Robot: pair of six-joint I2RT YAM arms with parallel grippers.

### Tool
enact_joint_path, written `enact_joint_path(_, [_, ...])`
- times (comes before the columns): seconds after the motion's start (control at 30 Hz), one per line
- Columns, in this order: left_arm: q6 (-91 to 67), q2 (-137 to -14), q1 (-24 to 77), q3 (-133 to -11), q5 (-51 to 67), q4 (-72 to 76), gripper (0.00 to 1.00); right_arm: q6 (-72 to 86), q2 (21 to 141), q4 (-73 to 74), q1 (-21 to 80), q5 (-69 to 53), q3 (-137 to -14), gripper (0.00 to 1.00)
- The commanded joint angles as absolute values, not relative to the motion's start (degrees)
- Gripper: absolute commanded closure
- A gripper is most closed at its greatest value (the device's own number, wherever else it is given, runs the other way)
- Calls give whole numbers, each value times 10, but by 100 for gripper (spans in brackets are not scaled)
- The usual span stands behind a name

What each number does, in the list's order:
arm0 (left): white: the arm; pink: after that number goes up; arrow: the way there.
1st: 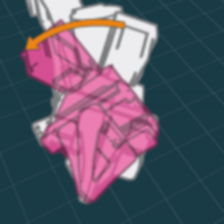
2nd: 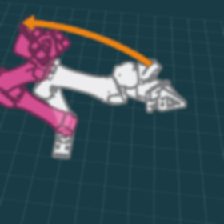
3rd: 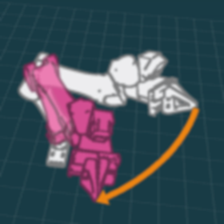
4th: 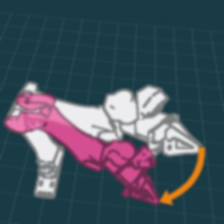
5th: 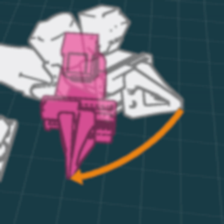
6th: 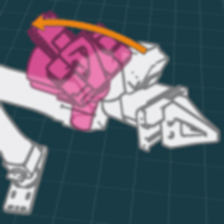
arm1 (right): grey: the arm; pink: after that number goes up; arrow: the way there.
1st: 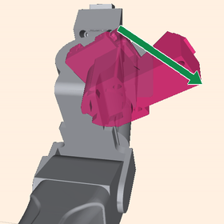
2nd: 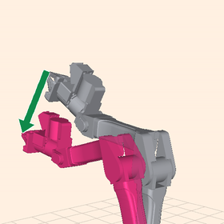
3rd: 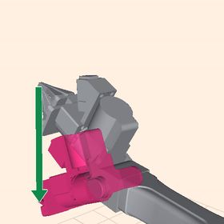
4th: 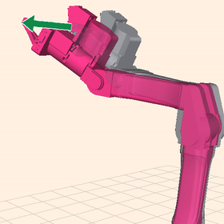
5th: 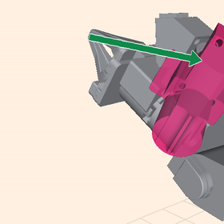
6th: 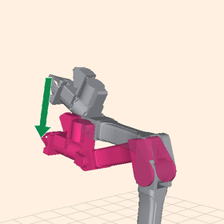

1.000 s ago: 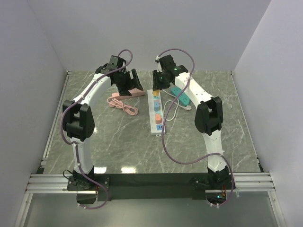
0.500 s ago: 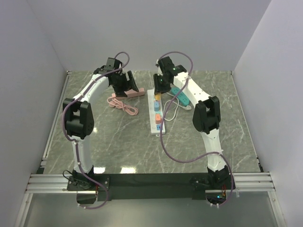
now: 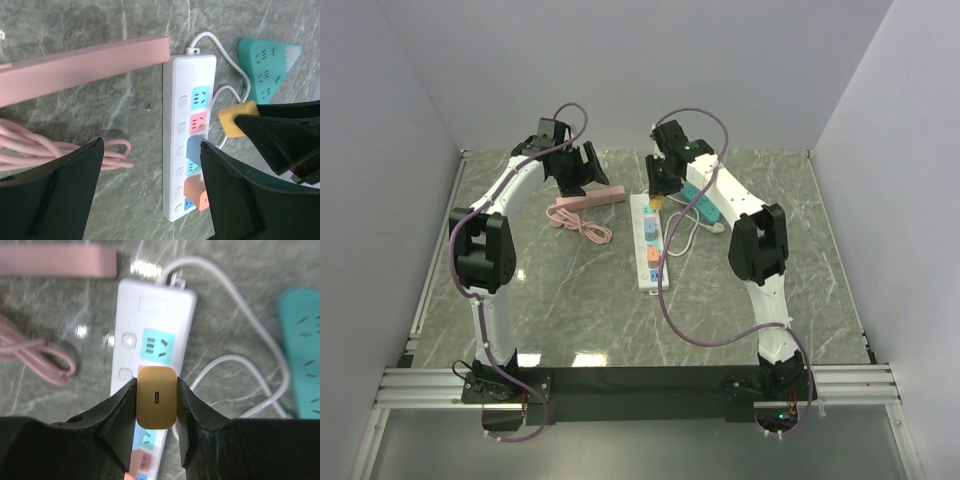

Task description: Insert the plug

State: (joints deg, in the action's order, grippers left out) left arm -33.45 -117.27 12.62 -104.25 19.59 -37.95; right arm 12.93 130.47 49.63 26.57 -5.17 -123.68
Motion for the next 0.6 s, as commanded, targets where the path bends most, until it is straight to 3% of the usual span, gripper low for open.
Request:
enact_joint_path(0.0, [-329, -1159, 127, -1059, 192, -343, 16, 116, 1218, 413, 291, 35, -1229, 100])
enact_joint_path(0.33, [-330, -1165, 127, -1068, 192, -317, 17, 99, 1089, 269, 266, 123, -1070, 100])
enact_joint_path(0.57, [-321, -1157, 127, -1050, 185, -317, 16, 5, 1009, 154, 158, 44, -912, 100])
